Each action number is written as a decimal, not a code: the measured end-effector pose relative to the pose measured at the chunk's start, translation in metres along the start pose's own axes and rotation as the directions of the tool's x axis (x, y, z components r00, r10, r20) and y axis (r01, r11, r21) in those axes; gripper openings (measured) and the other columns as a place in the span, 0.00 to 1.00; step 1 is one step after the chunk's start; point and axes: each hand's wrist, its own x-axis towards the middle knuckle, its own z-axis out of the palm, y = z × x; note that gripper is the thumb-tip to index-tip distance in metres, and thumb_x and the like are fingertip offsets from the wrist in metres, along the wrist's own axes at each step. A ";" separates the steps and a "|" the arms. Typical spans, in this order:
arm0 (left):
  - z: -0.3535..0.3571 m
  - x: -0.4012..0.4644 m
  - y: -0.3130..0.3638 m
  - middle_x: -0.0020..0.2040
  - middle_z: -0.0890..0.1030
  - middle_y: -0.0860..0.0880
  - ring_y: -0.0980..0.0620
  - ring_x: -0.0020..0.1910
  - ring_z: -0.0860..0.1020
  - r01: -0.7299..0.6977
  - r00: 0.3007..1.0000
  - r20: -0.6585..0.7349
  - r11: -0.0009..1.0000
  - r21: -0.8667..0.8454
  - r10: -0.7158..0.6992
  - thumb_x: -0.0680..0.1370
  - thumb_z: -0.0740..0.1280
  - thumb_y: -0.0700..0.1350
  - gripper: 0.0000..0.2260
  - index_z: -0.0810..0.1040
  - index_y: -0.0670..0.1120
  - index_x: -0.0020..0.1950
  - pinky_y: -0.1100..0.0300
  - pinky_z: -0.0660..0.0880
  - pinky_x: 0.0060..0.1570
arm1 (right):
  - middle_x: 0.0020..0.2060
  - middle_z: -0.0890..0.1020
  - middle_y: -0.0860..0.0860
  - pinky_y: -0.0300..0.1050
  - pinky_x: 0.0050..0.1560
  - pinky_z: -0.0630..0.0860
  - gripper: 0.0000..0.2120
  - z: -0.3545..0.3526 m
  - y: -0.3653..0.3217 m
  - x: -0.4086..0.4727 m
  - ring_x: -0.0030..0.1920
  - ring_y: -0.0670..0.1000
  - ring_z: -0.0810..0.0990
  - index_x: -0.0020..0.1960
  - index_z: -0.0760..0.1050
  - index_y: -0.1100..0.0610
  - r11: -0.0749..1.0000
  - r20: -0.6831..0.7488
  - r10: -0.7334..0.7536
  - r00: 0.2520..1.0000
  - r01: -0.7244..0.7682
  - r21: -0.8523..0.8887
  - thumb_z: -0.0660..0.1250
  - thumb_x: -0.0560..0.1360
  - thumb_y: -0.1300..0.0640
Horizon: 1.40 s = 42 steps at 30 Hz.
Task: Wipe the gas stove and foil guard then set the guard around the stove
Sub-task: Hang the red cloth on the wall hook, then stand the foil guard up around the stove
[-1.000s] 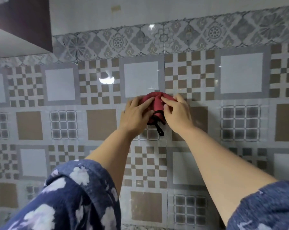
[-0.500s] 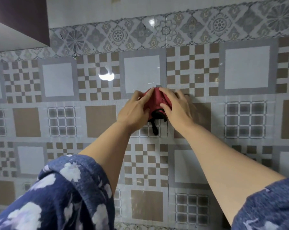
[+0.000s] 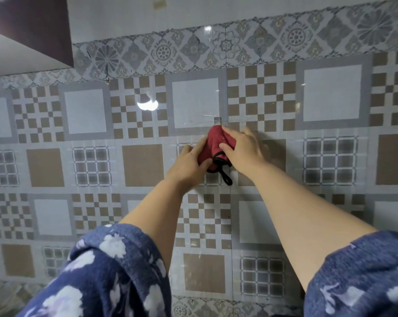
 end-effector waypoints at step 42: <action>-0.125 -0.643 -0.034 0.71 0.66 0.47 0.45 0.70 0.65 0.714 0.446 0.286 0.530 0.458 -0.848 0.77 0.65 0.49 0.19 0.71 0.53 0.68 0.48 0.67 0.66 | 0.68 0.70 0.56 0.53 0.67 0.65 0.17 0.080 -0.166 -0.571 0.69 0.56 0.65 0.63 0.74 0.44 0.950 0.922 -0.274 0.273 0.227 0.215 0.63 0.75 0.43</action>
